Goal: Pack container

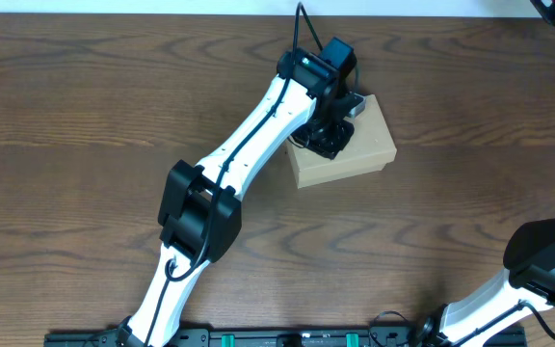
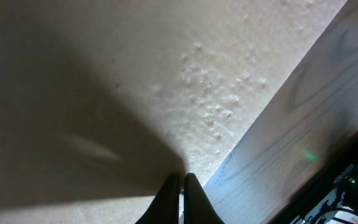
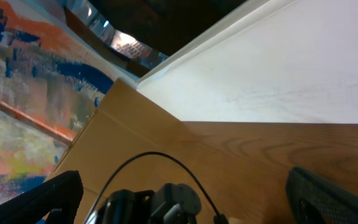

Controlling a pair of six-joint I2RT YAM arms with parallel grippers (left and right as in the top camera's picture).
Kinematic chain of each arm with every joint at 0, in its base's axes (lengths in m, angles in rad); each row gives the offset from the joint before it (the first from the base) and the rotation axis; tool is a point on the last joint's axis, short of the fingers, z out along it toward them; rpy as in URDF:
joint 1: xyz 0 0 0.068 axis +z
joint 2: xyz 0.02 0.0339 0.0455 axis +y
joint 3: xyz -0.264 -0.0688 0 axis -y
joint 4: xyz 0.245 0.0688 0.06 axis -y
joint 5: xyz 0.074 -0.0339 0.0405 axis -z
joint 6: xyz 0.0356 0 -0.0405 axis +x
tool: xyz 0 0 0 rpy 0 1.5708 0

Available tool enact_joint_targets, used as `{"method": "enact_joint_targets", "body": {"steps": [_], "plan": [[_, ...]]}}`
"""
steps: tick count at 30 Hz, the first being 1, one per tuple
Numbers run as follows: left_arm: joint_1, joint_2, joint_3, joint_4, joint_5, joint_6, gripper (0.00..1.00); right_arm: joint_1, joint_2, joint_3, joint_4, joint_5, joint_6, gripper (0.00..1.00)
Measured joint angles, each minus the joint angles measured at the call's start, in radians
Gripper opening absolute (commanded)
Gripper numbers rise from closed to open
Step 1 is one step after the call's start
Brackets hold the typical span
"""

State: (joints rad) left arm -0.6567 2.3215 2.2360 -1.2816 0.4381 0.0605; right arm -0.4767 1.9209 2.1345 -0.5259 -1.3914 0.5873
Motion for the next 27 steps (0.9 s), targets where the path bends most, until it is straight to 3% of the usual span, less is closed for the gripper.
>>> {"method": "enact_joint_targets", "body": {"steps": [18,27], "plan": [[0.017,-0.005,-0.06,0.026,0.036,0.0,0.06,0.0,0.0,0.0,0.008,0.0,0.0,0.99],[0.078,-0.104,0.055,0.027,-0.148,0.0,0.06,0.0,0.0,0.0,0.008,-0.006,0.0,0.99]]}}
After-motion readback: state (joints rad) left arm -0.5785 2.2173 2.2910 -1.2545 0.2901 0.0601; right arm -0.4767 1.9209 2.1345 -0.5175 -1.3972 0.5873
